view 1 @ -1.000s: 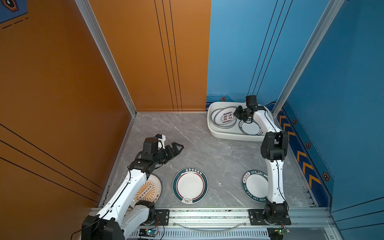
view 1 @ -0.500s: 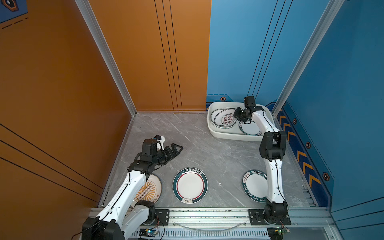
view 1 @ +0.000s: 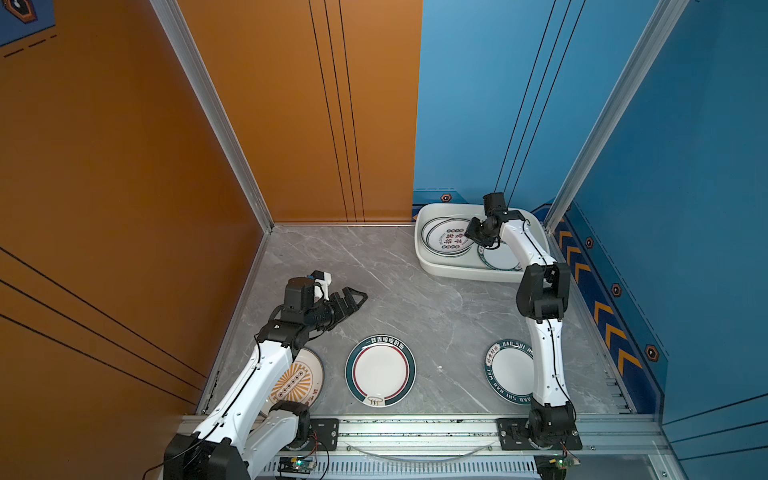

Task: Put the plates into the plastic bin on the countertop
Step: 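Lower the red-text plate onto the red-text stack in the bin, open right gripper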

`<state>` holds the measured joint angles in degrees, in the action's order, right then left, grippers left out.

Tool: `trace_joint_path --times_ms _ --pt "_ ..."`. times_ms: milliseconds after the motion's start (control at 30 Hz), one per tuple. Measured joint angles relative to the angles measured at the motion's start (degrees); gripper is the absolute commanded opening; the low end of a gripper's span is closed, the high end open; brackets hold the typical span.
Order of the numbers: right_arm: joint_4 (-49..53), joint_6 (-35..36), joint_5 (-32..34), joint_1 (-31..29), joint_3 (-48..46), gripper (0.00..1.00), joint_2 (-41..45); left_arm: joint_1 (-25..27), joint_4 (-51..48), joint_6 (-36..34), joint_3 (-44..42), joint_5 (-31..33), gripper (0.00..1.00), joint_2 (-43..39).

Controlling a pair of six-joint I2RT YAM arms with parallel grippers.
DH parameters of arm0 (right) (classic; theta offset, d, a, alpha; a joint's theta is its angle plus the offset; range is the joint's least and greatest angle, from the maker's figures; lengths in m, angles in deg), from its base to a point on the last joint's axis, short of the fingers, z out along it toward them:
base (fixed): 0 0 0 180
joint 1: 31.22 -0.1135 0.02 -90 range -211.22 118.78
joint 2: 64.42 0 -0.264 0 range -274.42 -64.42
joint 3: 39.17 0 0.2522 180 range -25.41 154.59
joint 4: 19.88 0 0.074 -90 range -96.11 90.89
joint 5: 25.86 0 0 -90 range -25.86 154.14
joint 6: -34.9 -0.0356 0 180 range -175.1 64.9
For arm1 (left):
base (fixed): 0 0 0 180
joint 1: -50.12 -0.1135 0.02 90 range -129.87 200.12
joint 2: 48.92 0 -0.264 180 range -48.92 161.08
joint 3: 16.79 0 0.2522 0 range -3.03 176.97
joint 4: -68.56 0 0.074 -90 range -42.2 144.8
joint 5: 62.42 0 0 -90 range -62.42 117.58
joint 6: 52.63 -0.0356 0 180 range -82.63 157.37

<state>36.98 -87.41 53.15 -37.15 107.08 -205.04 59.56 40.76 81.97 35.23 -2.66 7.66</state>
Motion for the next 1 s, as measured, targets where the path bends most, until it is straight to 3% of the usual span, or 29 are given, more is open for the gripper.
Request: trace_joint_path --times_ms 767,1000 --pt "3.6 2.7 5.3 -0.9 1.0 0.46 -2.5 2.7 -0.1 -1.6 0.3 -0.5 0.98 3.0" --pt "3.8 3.9 5.4 -0.6 0.9 0.46 -2.3 8.7 -1.1 -3.6 4.9 -0.4 0.98 7.3"
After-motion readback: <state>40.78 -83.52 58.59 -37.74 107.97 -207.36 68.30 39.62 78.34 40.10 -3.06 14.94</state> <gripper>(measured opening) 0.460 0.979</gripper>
